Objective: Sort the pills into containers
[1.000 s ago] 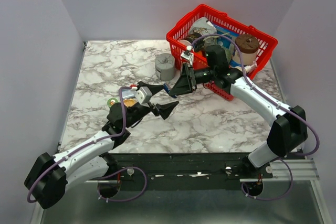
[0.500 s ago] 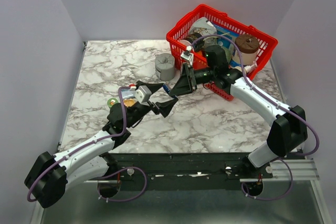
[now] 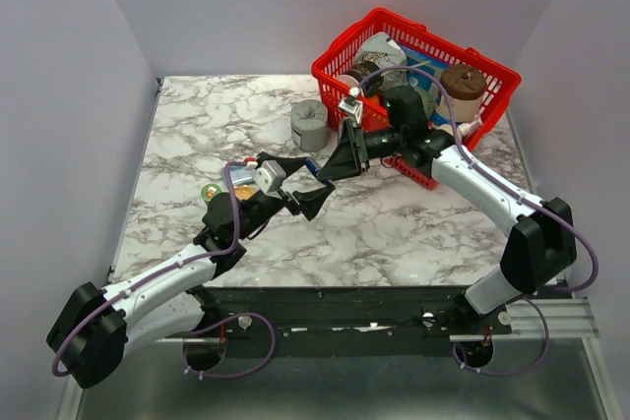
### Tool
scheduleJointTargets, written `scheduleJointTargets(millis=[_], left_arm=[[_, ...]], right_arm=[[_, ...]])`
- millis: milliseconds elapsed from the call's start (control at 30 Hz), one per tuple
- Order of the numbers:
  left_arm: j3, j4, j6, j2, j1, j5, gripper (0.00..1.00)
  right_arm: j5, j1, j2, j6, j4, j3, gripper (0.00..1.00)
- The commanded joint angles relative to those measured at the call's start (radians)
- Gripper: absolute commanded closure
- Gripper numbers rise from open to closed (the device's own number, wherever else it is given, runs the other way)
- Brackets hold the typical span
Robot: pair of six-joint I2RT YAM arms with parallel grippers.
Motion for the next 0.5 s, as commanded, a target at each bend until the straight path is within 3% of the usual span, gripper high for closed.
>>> scheduleJointTargets(millis=[0,467], left_arm=[[0.017,0.052,0.012,0.006,-0.005,0.016,0.06],[0.007,0.052,-0.016,-0.018,-0.005,0.012,0.01]], right_arm=[[-0.035,0.000,-0.017,0.013,0.027,-0.018,0.53],[-0.034,0.000,-0.014,0.009,0.030,-0.022,0.53]])
